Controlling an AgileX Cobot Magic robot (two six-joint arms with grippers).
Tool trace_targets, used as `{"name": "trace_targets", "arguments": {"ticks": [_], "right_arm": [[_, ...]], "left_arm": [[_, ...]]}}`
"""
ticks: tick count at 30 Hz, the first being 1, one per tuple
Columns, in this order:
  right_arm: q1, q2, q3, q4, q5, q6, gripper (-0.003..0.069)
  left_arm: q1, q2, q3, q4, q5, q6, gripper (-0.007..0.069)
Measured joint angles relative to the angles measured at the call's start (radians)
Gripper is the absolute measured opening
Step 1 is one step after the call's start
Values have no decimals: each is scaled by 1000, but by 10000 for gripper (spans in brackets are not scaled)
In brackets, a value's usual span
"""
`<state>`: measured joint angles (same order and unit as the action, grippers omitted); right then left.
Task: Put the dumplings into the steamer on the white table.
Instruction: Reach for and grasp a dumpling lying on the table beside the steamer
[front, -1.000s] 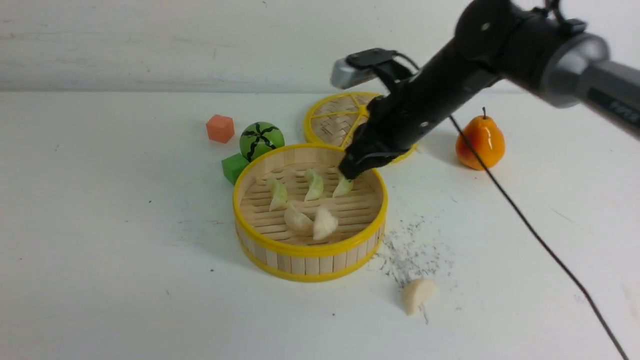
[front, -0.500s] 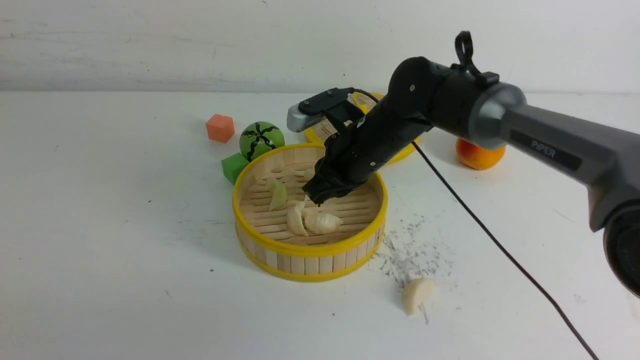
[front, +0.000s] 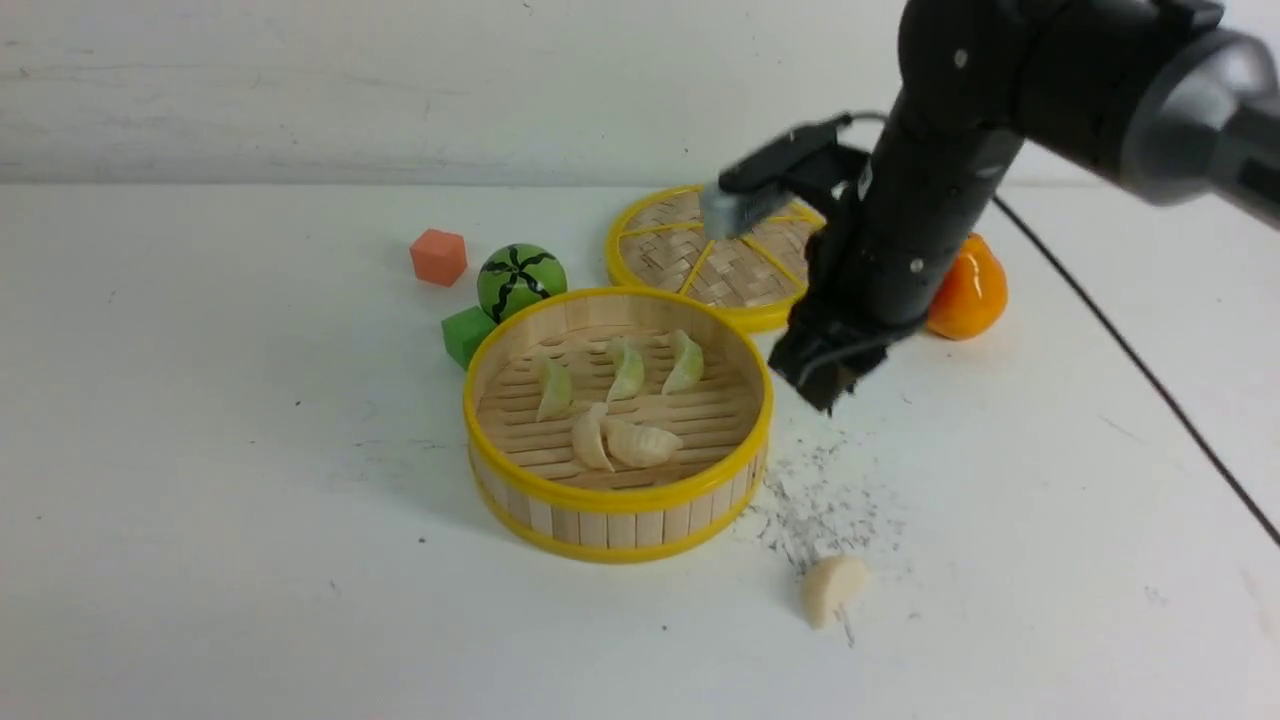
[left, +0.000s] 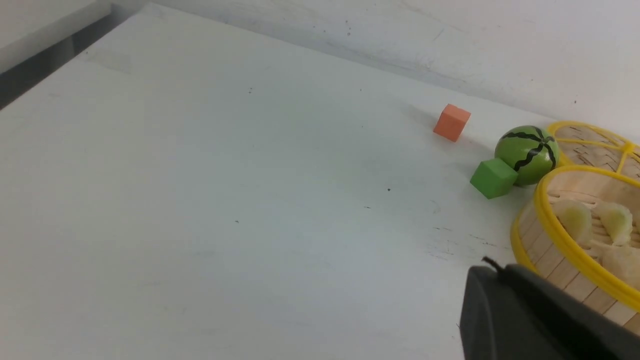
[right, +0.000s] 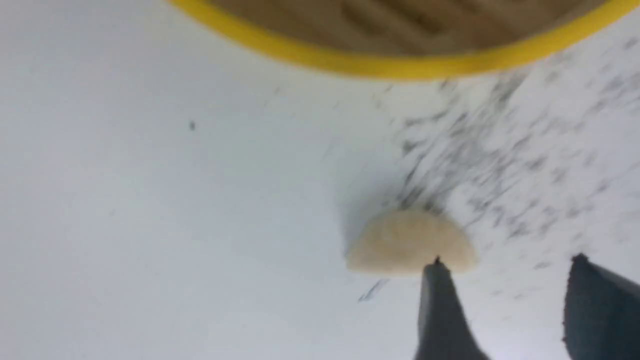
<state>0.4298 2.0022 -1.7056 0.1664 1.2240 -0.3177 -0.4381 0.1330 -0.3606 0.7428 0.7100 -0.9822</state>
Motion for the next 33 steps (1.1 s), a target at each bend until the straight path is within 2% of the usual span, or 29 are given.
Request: {"name": "trace_targets", "arguments": {"ticks": [1, 6, 9, 11, 12, 13, 16, 20, 22, 25, 26, 27, 33], "right_arm": [[0, 1, 29, 10, 0, 11, 398], [0, 2, 124, 46, -36, 92, 520], [0, 2, 149, 53, -73, 136, 554], [0, 2, 195, 59, -134, 245, 569], [0, 2, 198, 59, -145, 253, 569], [0, 2, 233, 57, -188, 318, 562], [0, 11, 279, 30, -264, 374, 507], [0, 23, 288, 20, -284, 403, 403], [0, 24, 288, 25, -287, 397, 376], [0, 27, 288, 21, -291, 354, 183], [0, 27, 288, 21, -290, 351, 174], [0, 23, 288, 22, -287, 318, 127], [0, -8, 288, 10, -276, 245, 132]], "left_arm": [[0, 0, 0, 0, 0, 0, 6], [0, 0, 0, 1, 0, 0, 6], [0, 0, 0, 1, 0, 0, 6], [0, 0, 0, 1, -1, 0, 6], [0, 0, 0, 1, -1, 0, 6], [0, 0, 0, 1, -1, 0, 6], [0, 0, 0, 2, -1, 0, 6], [0, 0, 0, 2, -1, 0, 6], [0, 0, 0, 2, -2, 0, 6], [0, 0, 0, 2, -2, 0, 6], [0, 0, 0, 2, -2, 0, 6], [0, 0, 0, 2, -2, 0, 8], [0, 0, 0, 3, -2, 0, 7]]}}
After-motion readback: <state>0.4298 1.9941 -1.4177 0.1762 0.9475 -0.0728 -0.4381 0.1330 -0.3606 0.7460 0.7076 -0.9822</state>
